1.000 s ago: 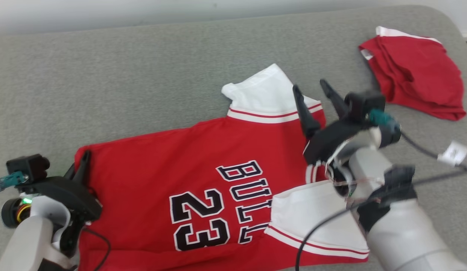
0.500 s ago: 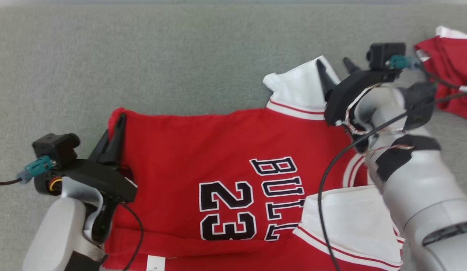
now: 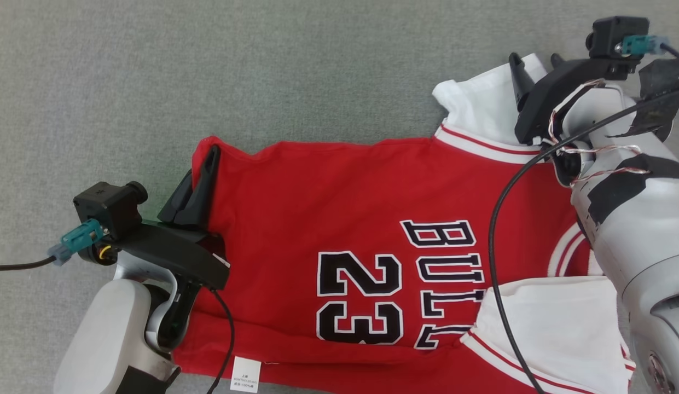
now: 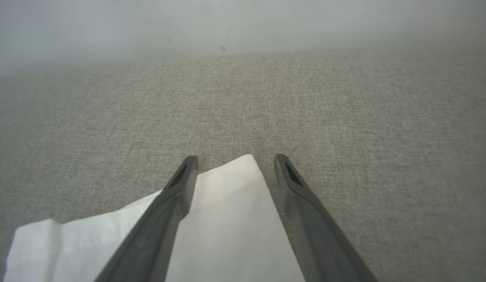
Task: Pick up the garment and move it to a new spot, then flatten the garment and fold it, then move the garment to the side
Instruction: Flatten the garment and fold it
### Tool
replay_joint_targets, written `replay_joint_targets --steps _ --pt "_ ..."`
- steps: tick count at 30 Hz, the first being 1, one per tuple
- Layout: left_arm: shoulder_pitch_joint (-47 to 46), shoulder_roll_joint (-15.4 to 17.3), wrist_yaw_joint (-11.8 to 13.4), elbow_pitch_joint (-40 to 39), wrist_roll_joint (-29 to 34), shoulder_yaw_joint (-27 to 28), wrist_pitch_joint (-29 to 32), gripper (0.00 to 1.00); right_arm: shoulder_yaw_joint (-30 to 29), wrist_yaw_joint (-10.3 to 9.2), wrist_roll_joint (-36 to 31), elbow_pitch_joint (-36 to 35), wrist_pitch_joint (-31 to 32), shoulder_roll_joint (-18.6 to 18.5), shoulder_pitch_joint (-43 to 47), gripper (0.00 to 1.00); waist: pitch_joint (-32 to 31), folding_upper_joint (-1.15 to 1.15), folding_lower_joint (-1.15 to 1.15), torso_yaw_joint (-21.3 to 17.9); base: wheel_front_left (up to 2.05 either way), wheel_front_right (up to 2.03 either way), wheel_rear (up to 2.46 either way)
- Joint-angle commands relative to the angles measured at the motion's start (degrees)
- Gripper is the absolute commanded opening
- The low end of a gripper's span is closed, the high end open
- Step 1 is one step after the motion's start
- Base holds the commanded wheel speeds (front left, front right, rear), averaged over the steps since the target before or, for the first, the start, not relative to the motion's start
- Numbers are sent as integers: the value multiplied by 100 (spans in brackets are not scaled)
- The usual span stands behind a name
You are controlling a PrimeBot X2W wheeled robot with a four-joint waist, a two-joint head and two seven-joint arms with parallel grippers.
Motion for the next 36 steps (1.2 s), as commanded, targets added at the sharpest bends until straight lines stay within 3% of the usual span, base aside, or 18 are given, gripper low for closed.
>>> replay_joint_targets --steps 1,4,5,6,13,22,30,36 --pt "118 19 25 -62 26 0 -18 0 -23 4 -66 27 -16 -20 -95 100 129 0 -1 112 0 0 0" --pt "118 42 42 -136 40 -34 12 0 -54 4 -175 86 100 -74 -151 100 194 0 -1 142 0 0 0" --pt "105 53 45 -182 43 -48 8 0 -97 3 -254 114 258 -72 -137 44 204 0 -1 153 0 0 0" --pt "114 63 57 -197 41 -44 7 0 -118 4 -279 128 317 -54 -113 3 202 0 -1 150 0 0 0" --pt "189 104 86 -149 -21 -4 -47 0 -338 4 -498 123 64 -21 -81 0 71 0 -1 82 0 0 0" --pt "417 157 92 86 -159 88 -213 0 -352 4 -281 -161 -1084 127 401 0 -340 0 -1 -116 0 0 0" --pt "762 340 189 110 -228 294 -319 0 91 4 483 -1346 -1342 72 1369 0 -641 0 -1 -514 0 0 0" --pt "995 442 236 101 -288 369 -327 0 729 4 1399 -2996 -1377 -309 2429 0 -856 0 -1 -763 0 0 0"
